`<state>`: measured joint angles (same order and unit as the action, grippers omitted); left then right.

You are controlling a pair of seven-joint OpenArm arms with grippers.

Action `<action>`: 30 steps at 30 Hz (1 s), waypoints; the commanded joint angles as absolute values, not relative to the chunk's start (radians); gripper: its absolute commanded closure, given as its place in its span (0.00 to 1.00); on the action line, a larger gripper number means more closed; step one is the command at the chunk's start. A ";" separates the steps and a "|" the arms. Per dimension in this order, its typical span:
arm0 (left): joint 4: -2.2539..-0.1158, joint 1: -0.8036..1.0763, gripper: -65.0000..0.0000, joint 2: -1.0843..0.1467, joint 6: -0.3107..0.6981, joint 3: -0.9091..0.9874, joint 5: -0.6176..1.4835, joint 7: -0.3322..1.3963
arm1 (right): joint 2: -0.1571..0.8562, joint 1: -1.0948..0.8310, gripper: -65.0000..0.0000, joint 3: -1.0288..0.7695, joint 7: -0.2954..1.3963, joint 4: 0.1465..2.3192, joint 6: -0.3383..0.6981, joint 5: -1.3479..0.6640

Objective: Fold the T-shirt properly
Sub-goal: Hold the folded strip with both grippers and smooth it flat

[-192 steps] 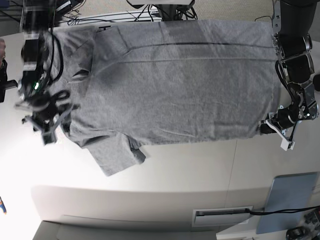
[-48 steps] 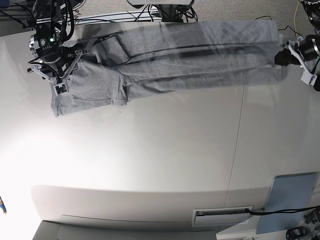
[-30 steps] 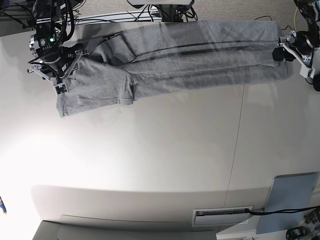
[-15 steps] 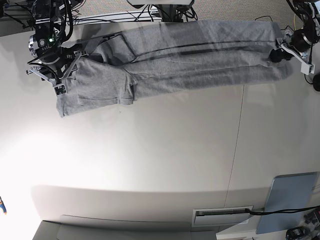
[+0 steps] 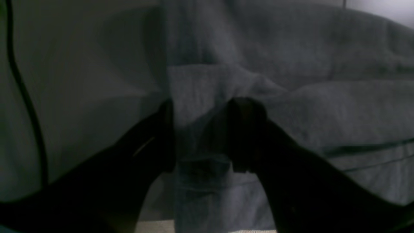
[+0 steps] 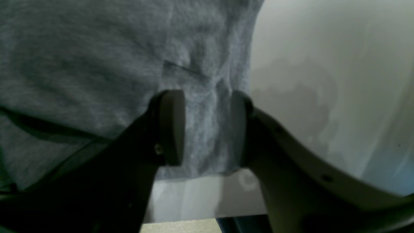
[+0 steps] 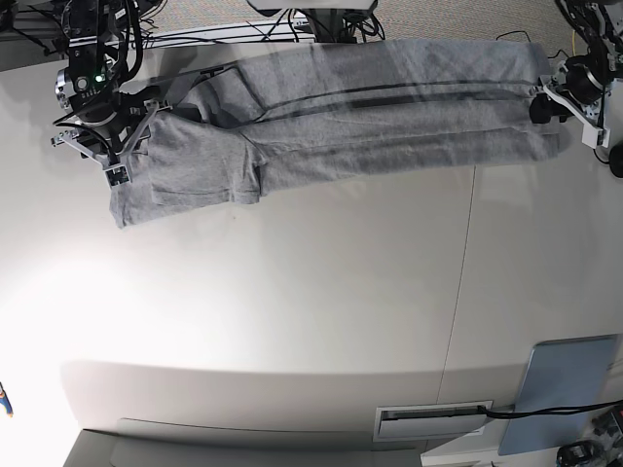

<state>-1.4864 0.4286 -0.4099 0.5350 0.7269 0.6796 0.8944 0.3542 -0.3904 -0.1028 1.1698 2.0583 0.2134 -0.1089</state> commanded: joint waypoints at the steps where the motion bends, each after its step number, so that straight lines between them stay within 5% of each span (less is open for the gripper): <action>1: -1.490 0.438 0.55 -0.425 0.533 0.729 0.632 0.934 | 0.369 -0.385 0.64 -0.112 1.151 2.078 0.212 -0.104; 6: -1.527 0.438 0.43 -0.439 0.547 0.730 0.658 0.934 | 0.369 -0.385 0.64 -0.112 1.151 2.078 0.212 -0.104; 30: -1.569 0.439 0.43 -0.448 0.442 0.730 0.543 0.942 | 0.368 -0.385 0.64 -0.112 1.136 2.078 0.213 -0.158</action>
<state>-1.5578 0.4374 -0.4297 0.4446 0.7231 0.5495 0.9482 0.3542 -0.3901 -0.1028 1.1515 2.0583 0.2134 -0.1581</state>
